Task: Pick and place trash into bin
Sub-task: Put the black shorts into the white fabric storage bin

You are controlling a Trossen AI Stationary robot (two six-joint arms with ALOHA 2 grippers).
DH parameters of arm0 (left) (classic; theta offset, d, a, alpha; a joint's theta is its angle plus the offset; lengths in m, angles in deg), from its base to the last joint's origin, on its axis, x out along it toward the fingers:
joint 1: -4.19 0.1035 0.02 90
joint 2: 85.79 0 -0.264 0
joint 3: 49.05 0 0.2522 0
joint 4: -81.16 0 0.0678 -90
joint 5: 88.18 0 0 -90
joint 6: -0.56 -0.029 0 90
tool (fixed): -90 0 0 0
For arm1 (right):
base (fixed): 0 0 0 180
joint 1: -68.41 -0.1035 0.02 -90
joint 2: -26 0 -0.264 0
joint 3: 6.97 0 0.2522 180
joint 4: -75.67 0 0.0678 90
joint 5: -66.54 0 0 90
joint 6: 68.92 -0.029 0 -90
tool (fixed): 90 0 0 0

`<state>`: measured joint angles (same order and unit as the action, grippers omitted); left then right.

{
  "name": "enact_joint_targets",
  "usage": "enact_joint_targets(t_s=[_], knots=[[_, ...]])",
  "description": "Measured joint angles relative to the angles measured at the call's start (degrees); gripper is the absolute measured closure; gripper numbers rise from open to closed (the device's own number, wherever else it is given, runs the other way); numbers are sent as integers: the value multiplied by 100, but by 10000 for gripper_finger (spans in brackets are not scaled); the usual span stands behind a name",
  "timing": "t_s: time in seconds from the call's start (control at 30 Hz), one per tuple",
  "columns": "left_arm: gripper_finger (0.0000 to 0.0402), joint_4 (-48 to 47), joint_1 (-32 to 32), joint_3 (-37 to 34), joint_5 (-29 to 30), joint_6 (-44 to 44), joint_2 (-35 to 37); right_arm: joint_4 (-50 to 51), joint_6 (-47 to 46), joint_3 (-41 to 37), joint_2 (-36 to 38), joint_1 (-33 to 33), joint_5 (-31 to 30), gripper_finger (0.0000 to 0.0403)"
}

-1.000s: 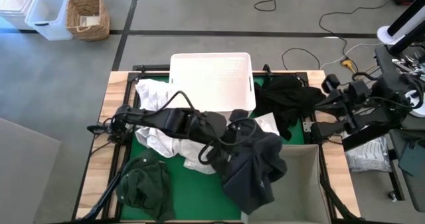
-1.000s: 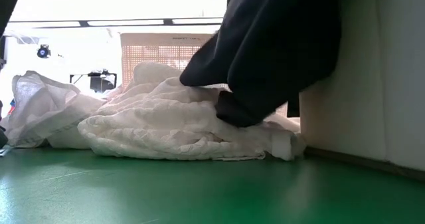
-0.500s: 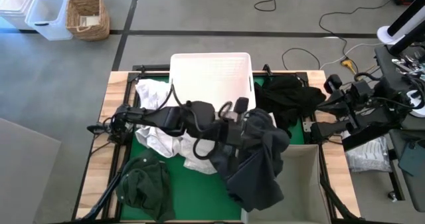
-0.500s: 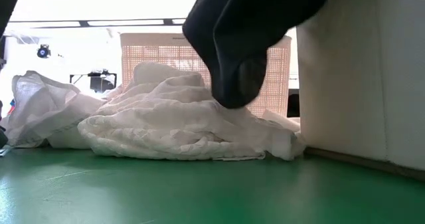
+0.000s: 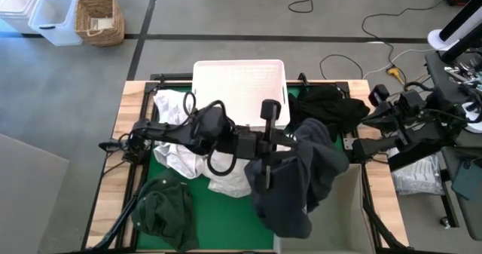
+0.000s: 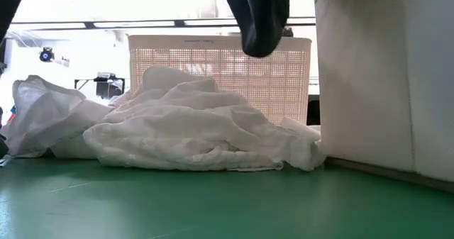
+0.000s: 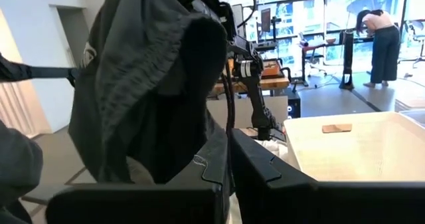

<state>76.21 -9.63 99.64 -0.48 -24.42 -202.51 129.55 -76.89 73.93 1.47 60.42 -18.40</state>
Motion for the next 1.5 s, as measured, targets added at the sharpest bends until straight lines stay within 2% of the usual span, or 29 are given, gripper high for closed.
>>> enact_joint_targets(t_s=[0.63,0.9,1.1,1.37,1.5], knots=[[401,1021,89,7,-189,1271,-1052,-5,-61,108,631,1,7,390],[401,1142,89,9,-329,1950,-1518,11,-101,65,691,2,4,390],[401,1485,81,4,-325,2061,-1876,13,-97,23,680,2,3,390],[401,1033,89,4,-273,2169,-2125,13,-94,13,680,1,0,390],[401,705,89,4,249,2381,-2160,38,-98,11,680,1,-2,390]])
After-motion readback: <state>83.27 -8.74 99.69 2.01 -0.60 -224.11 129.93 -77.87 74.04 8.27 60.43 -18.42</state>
